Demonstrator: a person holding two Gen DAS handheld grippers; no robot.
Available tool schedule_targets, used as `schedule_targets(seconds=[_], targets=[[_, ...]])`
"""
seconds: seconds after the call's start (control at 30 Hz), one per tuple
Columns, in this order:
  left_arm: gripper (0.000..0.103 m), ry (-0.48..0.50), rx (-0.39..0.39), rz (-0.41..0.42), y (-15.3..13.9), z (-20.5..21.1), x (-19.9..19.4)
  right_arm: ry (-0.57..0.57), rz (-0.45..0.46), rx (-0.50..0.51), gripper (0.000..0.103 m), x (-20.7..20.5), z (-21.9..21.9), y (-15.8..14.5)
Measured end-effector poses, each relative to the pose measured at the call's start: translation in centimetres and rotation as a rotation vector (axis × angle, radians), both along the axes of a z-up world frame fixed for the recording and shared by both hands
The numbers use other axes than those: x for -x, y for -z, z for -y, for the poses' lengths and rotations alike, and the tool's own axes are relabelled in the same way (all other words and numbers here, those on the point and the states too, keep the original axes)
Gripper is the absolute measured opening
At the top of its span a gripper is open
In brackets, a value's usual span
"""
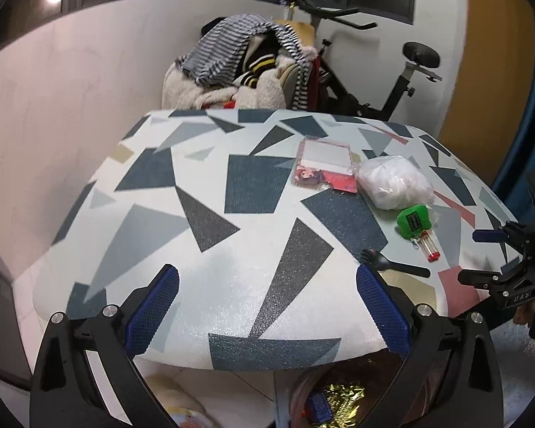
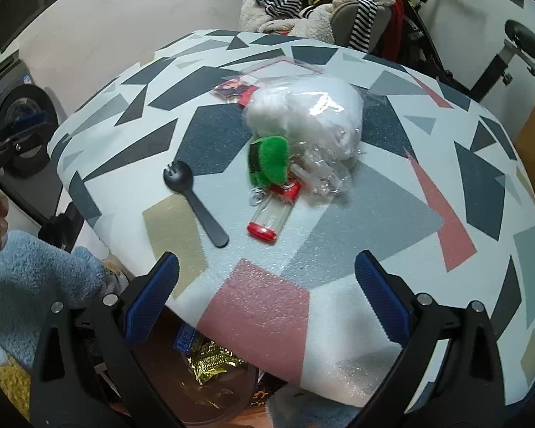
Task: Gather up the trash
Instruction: 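Reach the right gripper to the green plush keychain and grasp it, then grasp the black plastic spork with the left gripper while the right lifts the green keychain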
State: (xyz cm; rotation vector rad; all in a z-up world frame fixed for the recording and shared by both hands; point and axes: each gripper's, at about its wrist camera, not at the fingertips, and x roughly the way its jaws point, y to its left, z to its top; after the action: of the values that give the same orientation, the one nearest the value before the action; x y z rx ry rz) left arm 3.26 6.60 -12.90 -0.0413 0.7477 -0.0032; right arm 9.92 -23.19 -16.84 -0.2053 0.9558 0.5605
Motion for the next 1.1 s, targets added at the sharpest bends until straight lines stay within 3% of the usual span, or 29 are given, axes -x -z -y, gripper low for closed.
schedule_targets(seconds=[0.13, 0.17, 0.27, 0.43, 0.73, 1.1], targets=[[0.097, -0.002, 0.053, -0.022, 0.6, -0.5, -0.6, 0.019, 0.014, -0.021, 0.092, -0.9, 0.5, 0.1], [0.097, 0.009, 0.071, -0.025, 0.9, -0.6, -0.7, 0.027, 0.013, -0.030, 0.084, -1.3, 0.6, 0.1], [0.097, 0.019, 0.070, -0.028, 1.2, -0.4, -1.0, 0.042, 0.006, -0.064, 0.073, -2.3, 0.7, 0.0], [0.097, 0.026, 0.074, -0.031, 1.8, -0.4, -1.3, 0.031, -0.003, -0.129, 0.040, -4.1, -0.6, -0.1], [0.097, 0.024, 0.103, -0.051, 2.4, -1.2, -1.4, 0.020, 0.008, -0.073, 0.039, -6.6, -4.1, 0.8], [0.081, 0.075, 0.173, -0.081, 2.9, -0.5, -1.7, 0.005, 0.004, -0.018, 0.040, -7.6, -5.2, 1.7]])
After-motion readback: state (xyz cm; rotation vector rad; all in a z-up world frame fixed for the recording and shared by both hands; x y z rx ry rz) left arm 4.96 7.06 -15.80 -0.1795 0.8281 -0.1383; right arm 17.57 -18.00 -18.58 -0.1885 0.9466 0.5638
